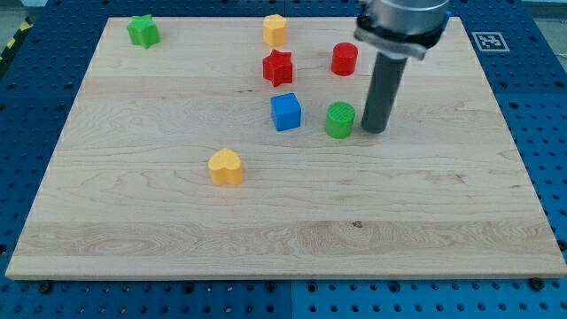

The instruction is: Move the green circle towards the left center

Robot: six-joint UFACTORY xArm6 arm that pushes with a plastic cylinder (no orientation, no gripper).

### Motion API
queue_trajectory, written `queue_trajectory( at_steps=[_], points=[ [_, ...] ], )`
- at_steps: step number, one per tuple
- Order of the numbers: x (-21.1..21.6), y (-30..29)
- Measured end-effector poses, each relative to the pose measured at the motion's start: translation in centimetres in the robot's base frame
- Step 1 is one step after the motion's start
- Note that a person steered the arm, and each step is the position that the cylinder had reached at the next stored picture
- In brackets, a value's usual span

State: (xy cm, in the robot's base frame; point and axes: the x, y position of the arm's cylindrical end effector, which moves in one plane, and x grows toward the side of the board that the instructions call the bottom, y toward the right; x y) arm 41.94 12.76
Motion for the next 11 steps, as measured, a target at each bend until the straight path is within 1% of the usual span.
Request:
queue_trajectory(
  at_steps=[1, 2, 3, 4, 6, 7, 10, 11],
  points=[
    [-1.4, -0.5],
    [-1.2, -3.2],
    [0.3, -4.5],
    [3.2, -5.1],
    [4.2, -7.2],
    [4.2, -8.1],
    [4.2, -15.3],
    [3.1, -17.2]
  ],
)
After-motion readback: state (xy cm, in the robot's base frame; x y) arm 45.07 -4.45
